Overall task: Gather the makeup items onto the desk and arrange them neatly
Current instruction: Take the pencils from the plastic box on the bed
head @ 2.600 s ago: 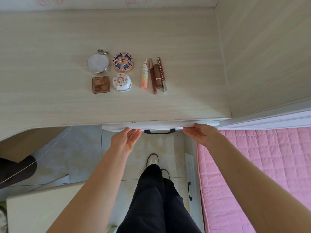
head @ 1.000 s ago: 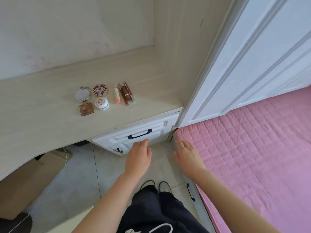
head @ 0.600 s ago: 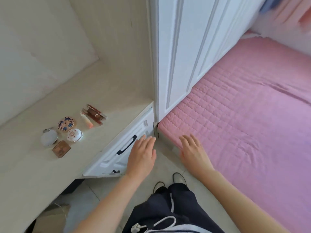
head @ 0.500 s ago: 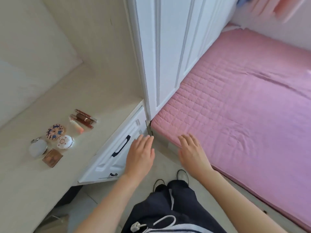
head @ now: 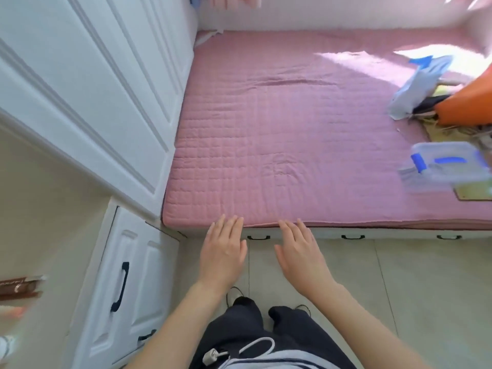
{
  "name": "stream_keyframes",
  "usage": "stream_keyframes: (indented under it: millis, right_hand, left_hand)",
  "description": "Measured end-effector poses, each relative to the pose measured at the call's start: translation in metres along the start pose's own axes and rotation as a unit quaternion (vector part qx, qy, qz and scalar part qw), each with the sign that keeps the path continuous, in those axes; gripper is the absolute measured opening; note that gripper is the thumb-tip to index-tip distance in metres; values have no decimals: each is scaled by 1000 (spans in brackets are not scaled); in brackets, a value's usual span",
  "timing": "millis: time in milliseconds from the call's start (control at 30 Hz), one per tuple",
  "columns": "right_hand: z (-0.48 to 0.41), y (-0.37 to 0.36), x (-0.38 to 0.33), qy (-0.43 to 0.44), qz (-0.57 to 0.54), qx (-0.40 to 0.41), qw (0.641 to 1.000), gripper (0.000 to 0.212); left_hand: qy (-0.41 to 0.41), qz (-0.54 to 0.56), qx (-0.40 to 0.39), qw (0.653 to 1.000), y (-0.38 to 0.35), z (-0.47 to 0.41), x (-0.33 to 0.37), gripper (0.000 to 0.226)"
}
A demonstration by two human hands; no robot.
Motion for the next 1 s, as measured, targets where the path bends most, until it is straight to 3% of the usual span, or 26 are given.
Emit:
stream_keyframes:
  millis: [533, 1000]
  right_hand:
    - [142, 14, 219, -252, -49, 34, 966, 64]
    - [214, 22, 336, -427, -141, 88, 889, 62]
  left_hand:
    - [-254, 19, -90, 963, -82, -33, 270, 54]
    - [-402, 2, -160, 902, -132, -59, 424, 50]
Point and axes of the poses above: each hand's wrist, its own z-axis away from the middle knuckle, its own y-axis out of the back of the hand, x = y × z, the point moved 1 cm from there along -z, towards the middle knuckle
